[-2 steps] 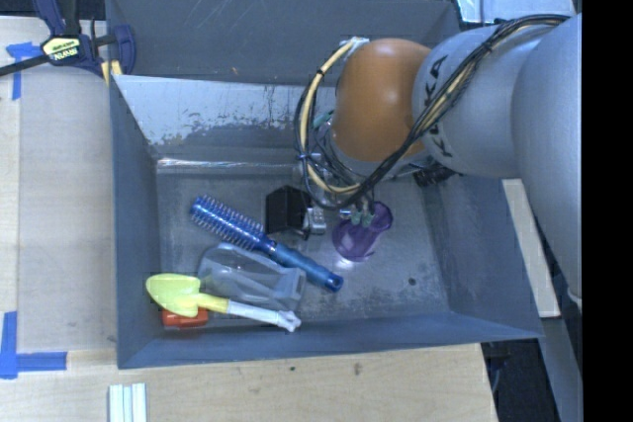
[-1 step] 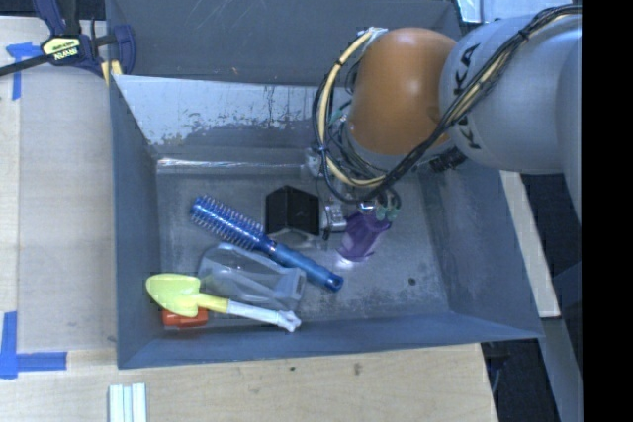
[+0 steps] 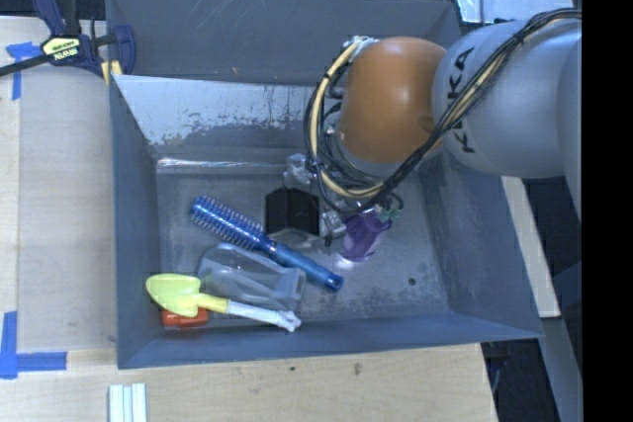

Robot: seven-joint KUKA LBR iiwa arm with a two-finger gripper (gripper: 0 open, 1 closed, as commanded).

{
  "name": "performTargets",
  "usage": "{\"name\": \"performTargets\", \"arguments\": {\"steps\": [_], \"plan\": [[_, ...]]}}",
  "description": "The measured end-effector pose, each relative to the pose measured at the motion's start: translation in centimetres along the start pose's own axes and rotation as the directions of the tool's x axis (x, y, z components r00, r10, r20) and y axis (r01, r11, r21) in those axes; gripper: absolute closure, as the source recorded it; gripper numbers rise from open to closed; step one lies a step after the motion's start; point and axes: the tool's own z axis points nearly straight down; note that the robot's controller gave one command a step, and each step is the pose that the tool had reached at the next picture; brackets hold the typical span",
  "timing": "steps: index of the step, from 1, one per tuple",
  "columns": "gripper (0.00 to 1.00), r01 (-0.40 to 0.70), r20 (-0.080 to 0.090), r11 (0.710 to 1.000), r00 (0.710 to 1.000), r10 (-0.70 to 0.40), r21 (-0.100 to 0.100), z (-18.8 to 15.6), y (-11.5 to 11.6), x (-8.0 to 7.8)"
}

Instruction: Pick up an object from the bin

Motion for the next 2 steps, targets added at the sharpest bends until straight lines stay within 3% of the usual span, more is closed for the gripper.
{"name": "performTargets", "arguments": {"steps": [1,2], "plan": [[1.0,0.087,0.001,0.996,0.996,-0.087,0.004,3.03,2.83,-1.65],[1.0,0.086,0.001,0.996,0.996,-0.086,0.003,3.03,2.83,-1.65]]}}
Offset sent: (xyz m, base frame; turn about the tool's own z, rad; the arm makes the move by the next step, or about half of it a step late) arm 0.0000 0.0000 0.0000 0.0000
